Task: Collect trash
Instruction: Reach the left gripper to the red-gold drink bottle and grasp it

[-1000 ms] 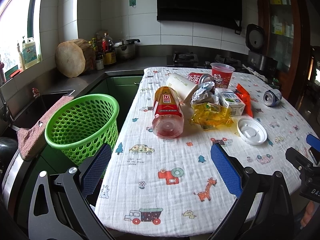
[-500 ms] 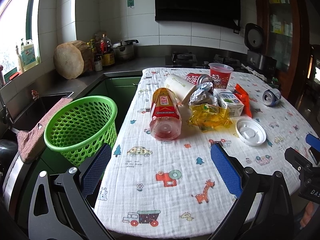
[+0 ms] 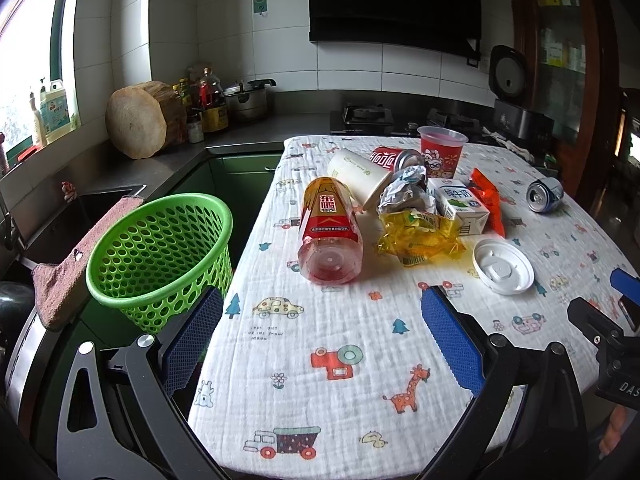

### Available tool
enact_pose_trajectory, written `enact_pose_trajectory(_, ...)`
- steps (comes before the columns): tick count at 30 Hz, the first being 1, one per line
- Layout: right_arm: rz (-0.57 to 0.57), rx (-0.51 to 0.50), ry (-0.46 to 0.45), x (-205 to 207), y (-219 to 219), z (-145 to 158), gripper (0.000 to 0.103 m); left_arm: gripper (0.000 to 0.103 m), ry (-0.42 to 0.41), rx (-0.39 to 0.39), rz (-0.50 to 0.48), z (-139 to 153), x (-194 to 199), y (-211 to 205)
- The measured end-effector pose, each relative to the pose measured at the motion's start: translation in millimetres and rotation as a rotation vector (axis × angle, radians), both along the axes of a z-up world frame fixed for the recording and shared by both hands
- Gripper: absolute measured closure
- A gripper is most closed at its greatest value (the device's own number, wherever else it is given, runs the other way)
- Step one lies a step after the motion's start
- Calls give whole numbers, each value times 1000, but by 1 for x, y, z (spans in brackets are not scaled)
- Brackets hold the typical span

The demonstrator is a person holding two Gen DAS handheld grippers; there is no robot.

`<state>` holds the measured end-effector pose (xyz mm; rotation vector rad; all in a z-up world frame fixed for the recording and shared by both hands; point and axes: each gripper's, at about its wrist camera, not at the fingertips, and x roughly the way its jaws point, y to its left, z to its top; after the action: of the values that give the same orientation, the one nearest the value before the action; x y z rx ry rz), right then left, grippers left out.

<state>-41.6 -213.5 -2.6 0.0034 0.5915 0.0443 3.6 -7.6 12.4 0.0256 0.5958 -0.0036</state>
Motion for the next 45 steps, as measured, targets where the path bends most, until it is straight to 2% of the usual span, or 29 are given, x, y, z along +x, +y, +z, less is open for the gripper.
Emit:
enact_pose_trajectory(12, 3, 0, 39, 25, -13, -12, 6, 5, 20, -5, 24, -6, 18, 10)
enact_pose_trajectory(28, 63, 10, 166, 95, -14, -37, 7, 5, 73, -14, 31, -14, 56, 24)
enact_pose_trajectory(39, 82, -70, 250, 137, -7, -55, 7, 5, 158, -36, -26, -15, 112, 25)
enact_pose_trajectory(45, 83, -70, 274, 149, -8, -61, 7, 5, 221, -30, -68, -17, 152, 18)
